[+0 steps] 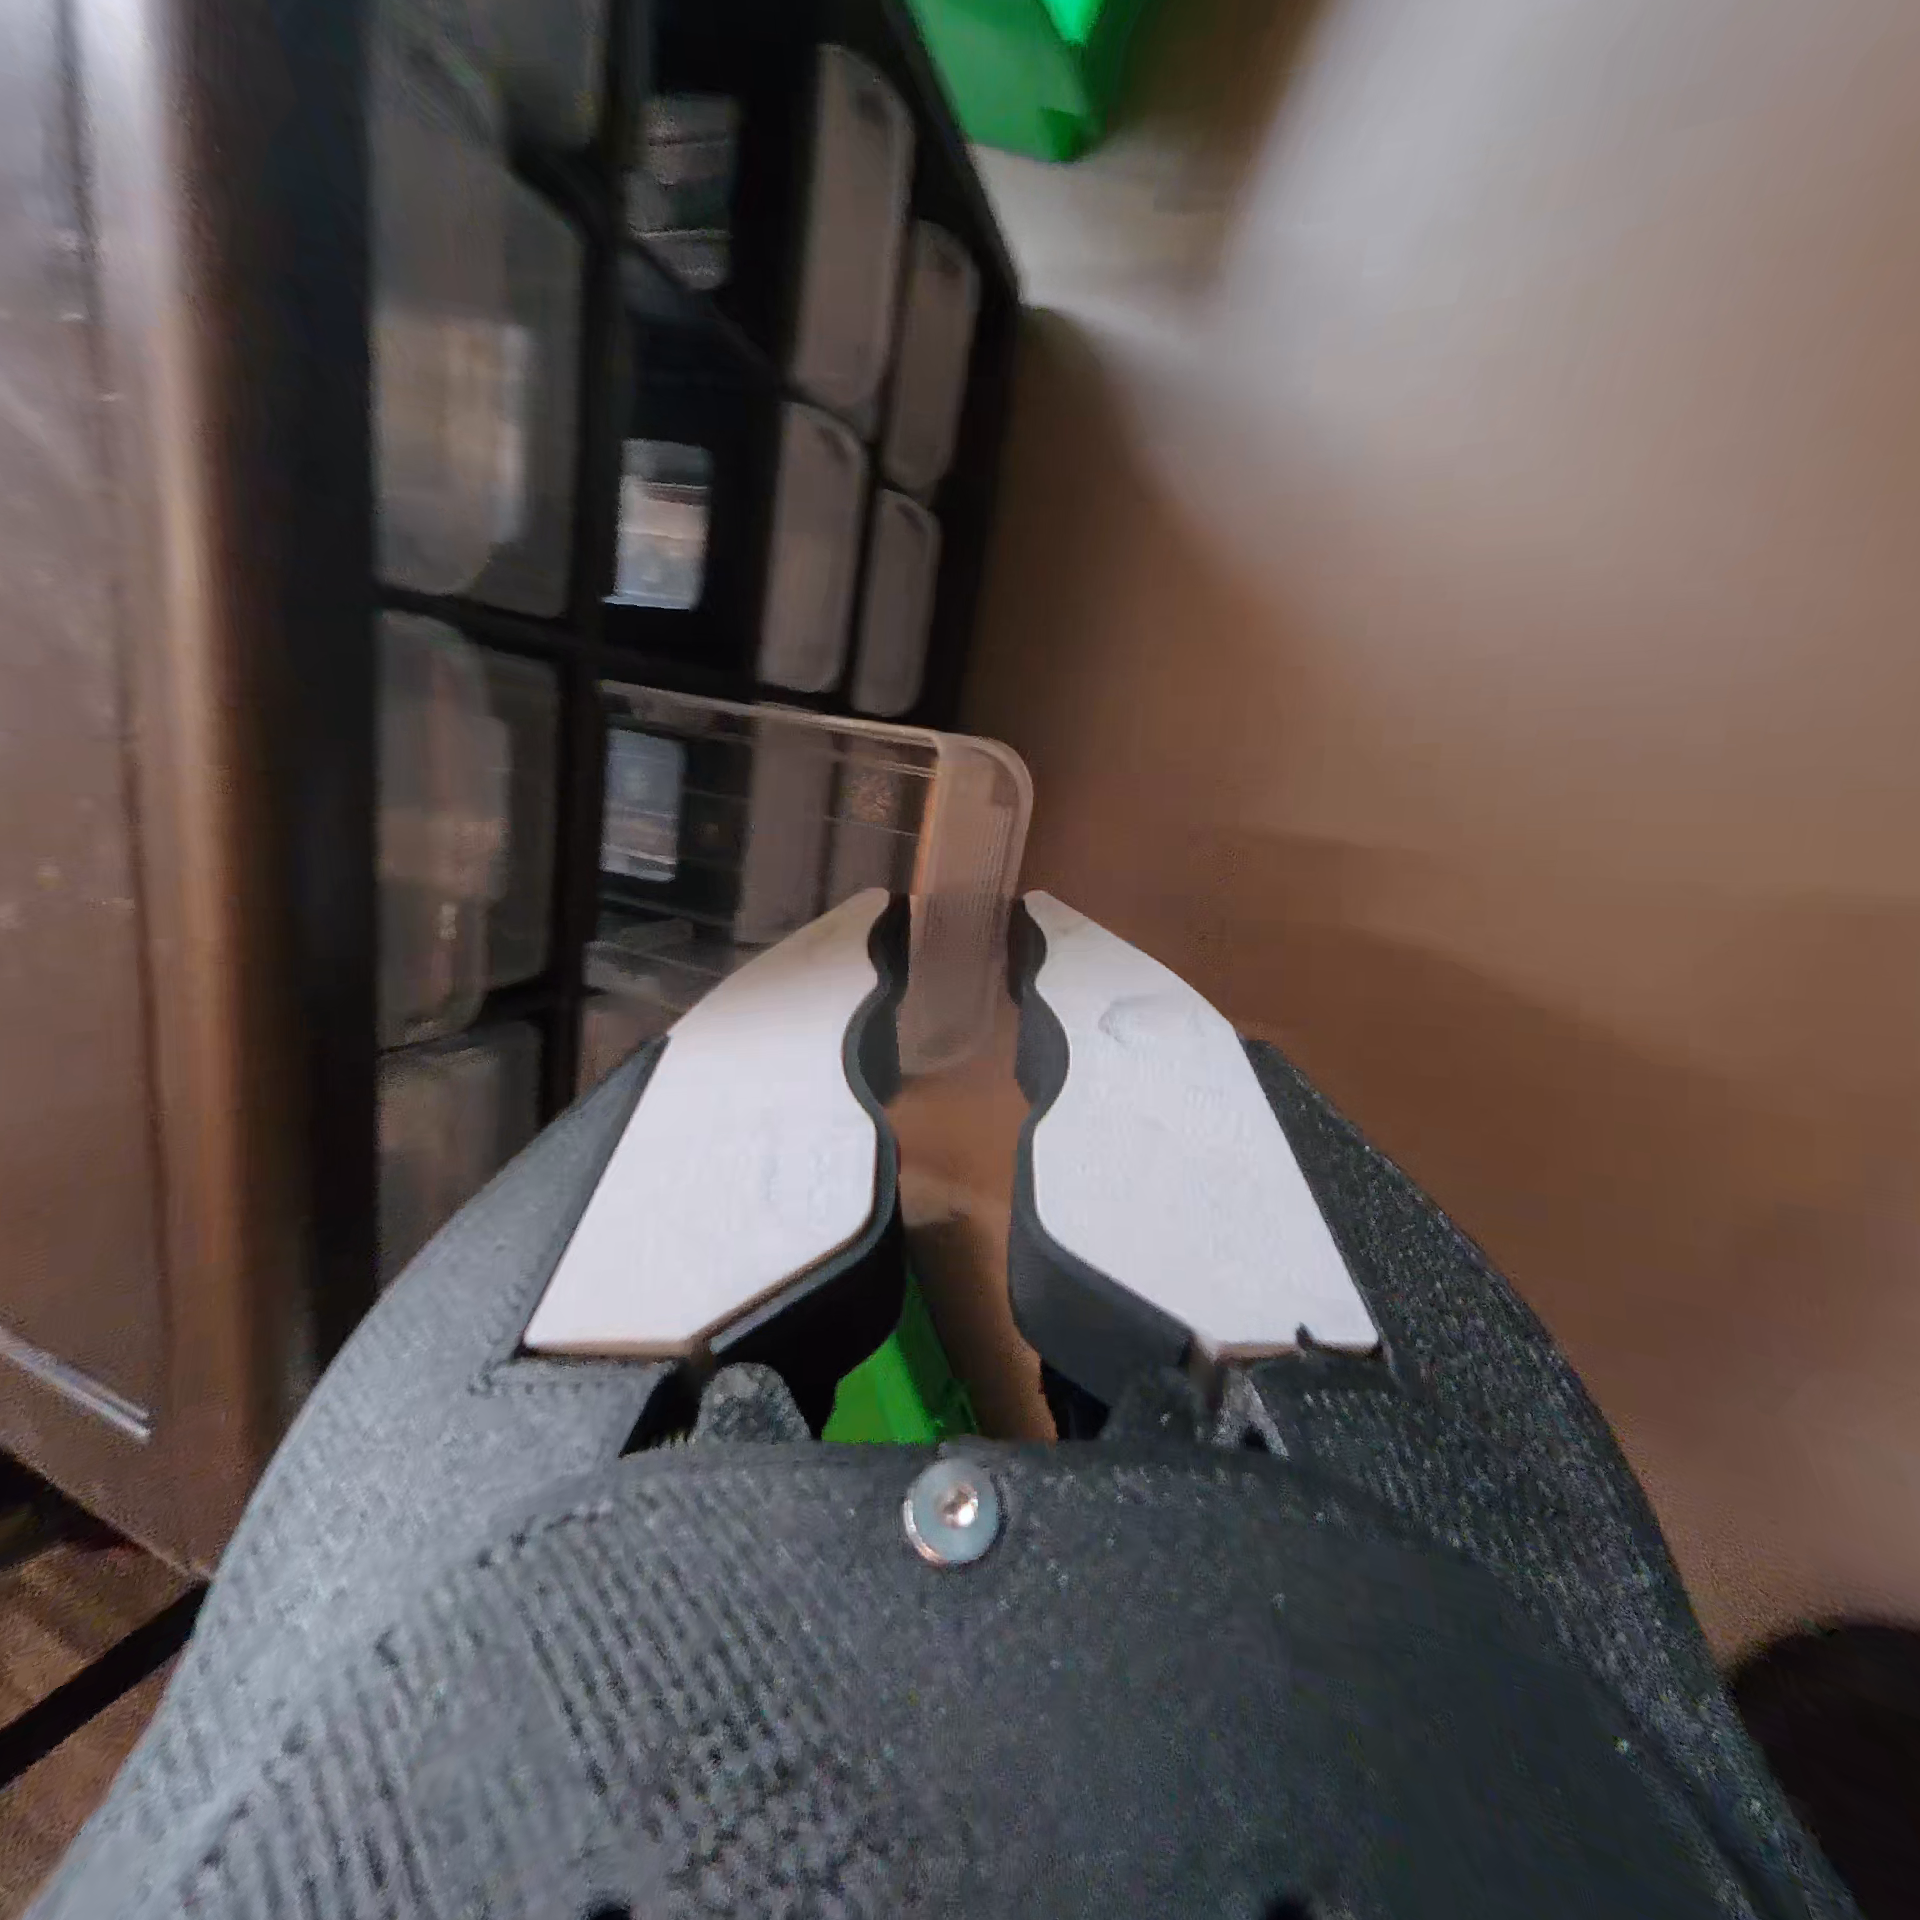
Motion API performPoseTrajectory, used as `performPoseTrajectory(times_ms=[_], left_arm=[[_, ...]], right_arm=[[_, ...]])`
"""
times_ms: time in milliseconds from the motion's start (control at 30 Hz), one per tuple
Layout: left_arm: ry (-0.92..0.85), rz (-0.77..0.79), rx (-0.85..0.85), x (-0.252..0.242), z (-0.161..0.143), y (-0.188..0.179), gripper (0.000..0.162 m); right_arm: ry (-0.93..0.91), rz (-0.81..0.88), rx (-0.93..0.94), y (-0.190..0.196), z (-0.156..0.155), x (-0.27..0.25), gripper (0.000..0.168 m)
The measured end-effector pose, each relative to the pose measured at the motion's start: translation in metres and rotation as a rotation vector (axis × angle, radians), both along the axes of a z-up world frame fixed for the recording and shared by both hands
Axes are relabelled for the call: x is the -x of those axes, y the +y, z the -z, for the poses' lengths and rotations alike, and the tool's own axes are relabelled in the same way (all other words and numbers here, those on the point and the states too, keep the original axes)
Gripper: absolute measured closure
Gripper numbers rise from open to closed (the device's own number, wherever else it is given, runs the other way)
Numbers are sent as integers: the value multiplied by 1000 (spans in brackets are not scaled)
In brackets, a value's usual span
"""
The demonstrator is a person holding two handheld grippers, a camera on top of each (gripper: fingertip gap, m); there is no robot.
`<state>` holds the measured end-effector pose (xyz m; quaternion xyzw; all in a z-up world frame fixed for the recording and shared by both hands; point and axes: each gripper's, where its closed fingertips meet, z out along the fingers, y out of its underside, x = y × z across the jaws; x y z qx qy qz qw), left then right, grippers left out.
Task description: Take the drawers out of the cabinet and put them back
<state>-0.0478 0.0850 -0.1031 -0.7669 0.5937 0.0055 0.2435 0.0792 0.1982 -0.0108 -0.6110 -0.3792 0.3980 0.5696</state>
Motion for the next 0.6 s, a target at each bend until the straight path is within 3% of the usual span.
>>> performPoseTrajectory(times_ms=[33, 267, 433, 600], left_arm=[[-14, -21, -42, 1, 1, 9, 143], [-47, -131, -457, 8, -6, 56, 139], [-45, -156, -820, 10, -12, 57, 139], [-78, -123, -1065, 10, -16, 49, 141]], right_arm=[[1, -1, 0, 0, 0, 0, 168], [4, 0, -1, 0, 0, 0, 168], [8, -3, 0, 0, 0, 0, 168], [14, -4, 3, 0, 0, 0, 168]])
